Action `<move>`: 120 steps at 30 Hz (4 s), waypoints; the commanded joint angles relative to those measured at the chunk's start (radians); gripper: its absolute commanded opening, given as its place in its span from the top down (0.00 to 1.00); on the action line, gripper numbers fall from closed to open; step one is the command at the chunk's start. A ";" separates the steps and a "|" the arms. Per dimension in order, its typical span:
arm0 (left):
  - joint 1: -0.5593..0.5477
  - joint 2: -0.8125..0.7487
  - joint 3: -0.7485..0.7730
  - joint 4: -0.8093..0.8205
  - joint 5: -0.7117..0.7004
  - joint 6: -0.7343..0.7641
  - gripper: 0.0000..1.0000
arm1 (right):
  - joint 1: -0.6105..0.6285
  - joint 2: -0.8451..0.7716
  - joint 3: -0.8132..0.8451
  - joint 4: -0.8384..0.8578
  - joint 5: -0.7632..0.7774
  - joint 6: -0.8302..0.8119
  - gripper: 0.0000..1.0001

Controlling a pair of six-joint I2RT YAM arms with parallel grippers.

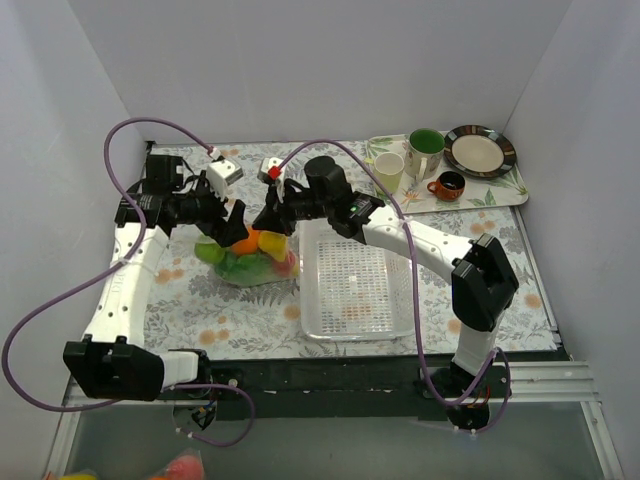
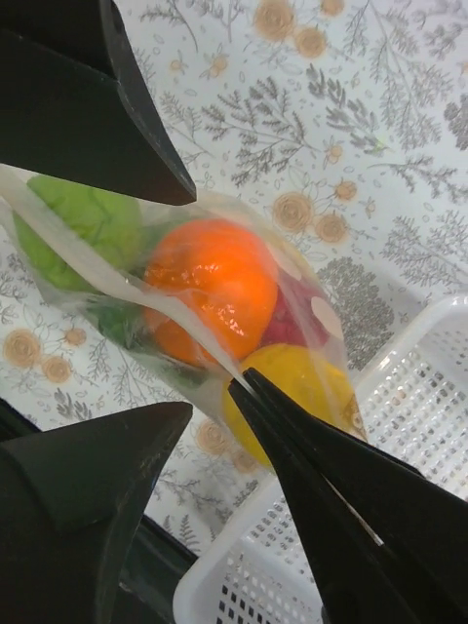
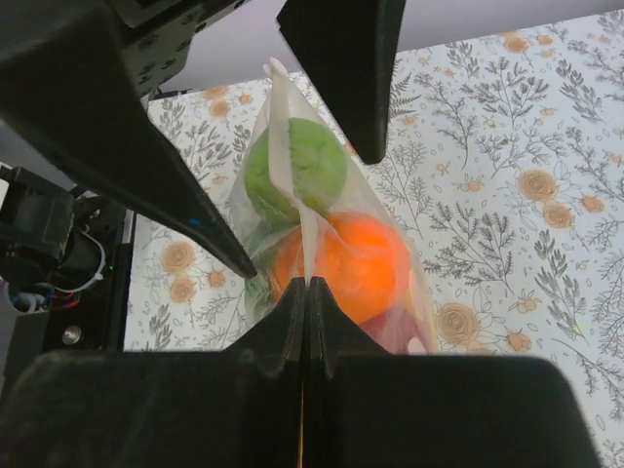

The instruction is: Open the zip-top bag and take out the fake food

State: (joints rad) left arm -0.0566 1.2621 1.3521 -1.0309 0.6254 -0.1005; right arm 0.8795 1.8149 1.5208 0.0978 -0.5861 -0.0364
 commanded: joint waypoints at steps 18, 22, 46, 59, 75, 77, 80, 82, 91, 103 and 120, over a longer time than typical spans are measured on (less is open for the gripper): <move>0.641 0.192 0.105 -0.347 0.546 0.497 0.07 | -0.060 -0.336 -0.379 0.174 0.298 0.067 0.99; 0.640 0.197 0.052 -0.354 0.672 0.533 0.08 | -0.060 -0.345 -0.387 0.175 0.286 0.081 0.99; 0.545 0.382 -0.179 -0.347 1.175 0.986 0.11 | -0.040 -0.419 -0.375 0.226 0.115 0.236 0.99; 0.482 0.372 -0.097 -0.347 1.175 0.955 0.13 | -0.013 -0.390 -0.337 0.287 0.066 0.300 0.99; 0.406 0.286 -0.060 -0.071 1.174 0.576 1.00 | -0.007 -0.387 -0.404 0.298 0.074 0.290 0.99; 0.422 0.251 -0.059 0.003 1.171 0.519 1.00 | -0.007 -0.385 -0.404 0.274 0.097 0.274 0.99; 0.443 0.212 -0.035 0.043 1.172 0.426 1.00 | -0.010 -0.378 -0.399 0.237 0.138 0.236 0.99; 0.452 0.191 -0.025 0.055 1.171 0.381 1.00 | -0.013 -0.367 -0.399 0.211 0.166 0.202 0.99; 0.455 -0.027 -0.192 0.369 1.169 0.062 1.00 | 0.002 -0.286 -0.197 0.043 0.241 -0.006 0.05; 0.454 -0.067 -0.219 0.417 1.168 -0.054 1.00 | 0.130 0.001 0.216 -0.173 0.189 -0.238 0.02; 0.451 -0.076 -0.215 0.450 1.168 -0.114 1.00 | 0.127 0.060 0.256 -0.144 0.180 -0.217 0.74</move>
State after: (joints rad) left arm 0.3954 1.2266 1.1358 -0.6025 1.4521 -0.1997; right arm 0.9989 1.8919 1.7302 -0.0696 -0.3973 -0.2615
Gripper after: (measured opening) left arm 0.091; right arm 0.403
